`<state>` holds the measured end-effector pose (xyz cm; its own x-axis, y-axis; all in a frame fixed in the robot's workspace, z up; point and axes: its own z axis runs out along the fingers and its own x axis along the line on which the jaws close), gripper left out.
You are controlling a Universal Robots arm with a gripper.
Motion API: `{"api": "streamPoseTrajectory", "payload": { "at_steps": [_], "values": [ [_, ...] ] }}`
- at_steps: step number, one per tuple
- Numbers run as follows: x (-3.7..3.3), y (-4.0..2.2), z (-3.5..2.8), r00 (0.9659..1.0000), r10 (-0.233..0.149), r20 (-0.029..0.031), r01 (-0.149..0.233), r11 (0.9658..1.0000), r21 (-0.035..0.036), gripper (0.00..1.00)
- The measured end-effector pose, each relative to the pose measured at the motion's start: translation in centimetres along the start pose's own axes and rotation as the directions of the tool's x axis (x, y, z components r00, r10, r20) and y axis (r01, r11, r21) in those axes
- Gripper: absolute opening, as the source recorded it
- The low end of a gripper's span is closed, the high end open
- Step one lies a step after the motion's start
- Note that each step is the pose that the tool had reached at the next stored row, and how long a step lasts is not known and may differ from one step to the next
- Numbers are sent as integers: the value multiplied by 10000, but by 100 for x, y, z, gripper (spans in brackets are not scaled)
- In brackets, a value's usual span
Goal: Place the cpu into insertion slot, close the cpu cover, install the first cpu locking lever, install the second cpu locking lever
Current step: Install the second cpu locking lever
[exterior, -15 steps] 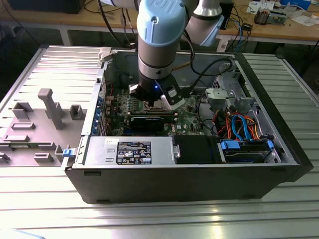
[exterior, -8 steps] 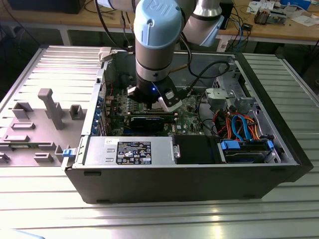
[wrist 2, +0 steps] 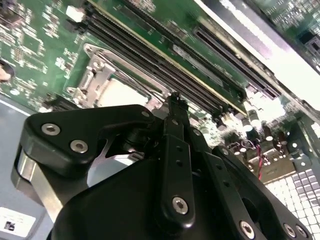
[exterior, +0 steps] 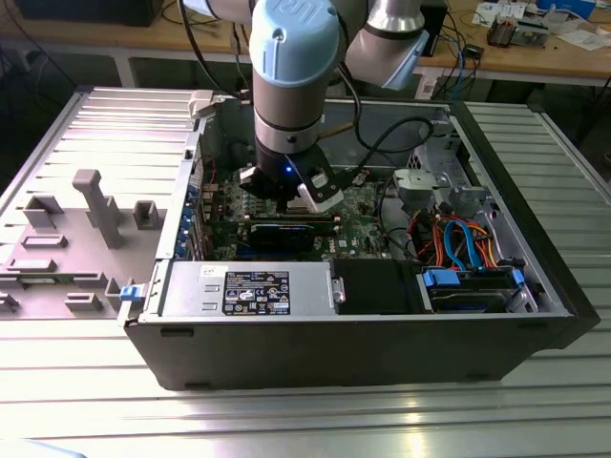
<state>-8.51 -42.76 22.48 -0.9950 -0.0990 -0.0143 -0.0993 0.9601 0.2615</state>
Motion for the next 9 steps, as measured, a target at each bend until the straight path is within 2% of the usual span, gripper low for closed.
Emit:
{"api": "streamPoseTrajectory", "payload": {
  "at_steps": [7,9],
  "values": [
    [17,-21,89,10000,-18,-5,18,10000,22,11],
    [20,-23,101,9999,-148,-43,148,9999,33,11]
  ]
}}
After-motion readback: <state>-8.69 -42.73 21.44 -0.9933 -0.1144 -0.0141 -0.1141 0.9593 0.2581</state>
